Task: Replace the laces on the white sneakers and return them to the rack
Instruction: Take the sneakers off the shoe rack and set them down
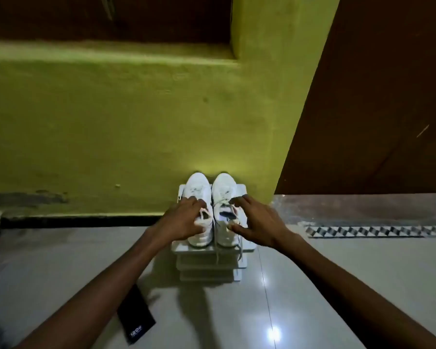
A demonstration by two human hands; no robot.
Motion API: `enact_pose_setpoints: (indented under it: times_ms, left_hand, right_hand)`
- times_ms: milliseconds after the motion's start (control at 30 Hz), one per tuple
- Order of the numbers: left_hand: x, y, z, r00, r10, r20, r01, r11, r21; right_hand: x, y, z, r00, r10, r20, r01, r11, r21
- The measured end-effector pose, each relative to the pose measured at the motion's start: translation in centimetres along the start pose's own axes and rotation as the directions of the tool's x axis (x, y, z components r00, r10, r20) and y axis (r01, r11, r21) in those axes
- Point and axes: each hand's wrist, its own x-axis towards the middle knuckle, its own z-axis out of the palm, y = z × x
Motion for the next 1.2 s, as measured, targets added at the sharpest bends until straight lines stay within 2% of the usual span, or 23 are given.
enact_pose_setpoints:
  times_ms: [67, 133, 233, 333, 667, 833, 967, 1067, 1200]
  left_hand:
    - [0.5, -1.3, 4.7, 1.0, -0.005, 0.031, 0.001, 0.994, 0.109]
    - [0.9, -2.3, 8.2, 0.993, 0.008, -0.12, 0.002, 0.997, 0.083]
    - [0.8, -2.4, 11.6, 0.893, 0.064, -0.445, -0.03, 0.996, 0.084]
    - [1.2, -2.7, 11.6, 0.82, 0.059, -0.569, -0.021, 0.997, 0.072]
    - [-2.5, -0.1, 10.2, 0.832, 0.037, -0.554, -0.027, 0.999, 0.027]
    - [-5.0, 1.8, 9.8, 0.832, 0.029, -0.554, -0.009, 0.999, 0.038]
    - [-8.7, 3.0, 9.7, 0.816, 0.058, -0.575, -0.013, 0.996, 0.083]
    - [-12.9, 4.3, 9.7, 0.815, 0.123, -0.566, -0.074, 0.991, 0.108]
    - [-18.3, 6.8, 11.3, 0.843, 0.178, -0.508, -0.139, 0.984, 0.114]
  right_hand:
    - [0.9, 0.8, 4.6, 0.997, -0.044, 0.057, 0.049, 0.995, -0.083]
    - [1.8, 1.9, 7.8, 0.996, -0.043, 0.077, 0.054, 0.988, -0.142]
    - [2.1, 2.4, 11.6, 0.998, -0.023, -0.063, 0.014, 0.99, -0.138]
    - [2.6, 2.5, 11.9, 0.98, -0.014, -0.198, -0.012, 0.992, -0.128]
    - [-1.0, 0.3, 8.3, 0.98, -0.075, -0.187, 0.037, 0.979, -0.201]
    - [-5.0, -0.4, 7.7, 0.984, -0.055, -0.171, 0.011, 0.969, -0.246]
    - [-9.6, -1.9, 7.5, 0.982, -0.065, -0.18, 0.018, 0.967, -0.253]
    - [-13.5, -3.5, 7.1, 0.975, -0.114, -0.189, 0.05, 0.949, -0.311]
    - [-18.4, -5.2, 7.3, 0.983, -0.16, -0.084, 0.115, 0.913, -0.39]
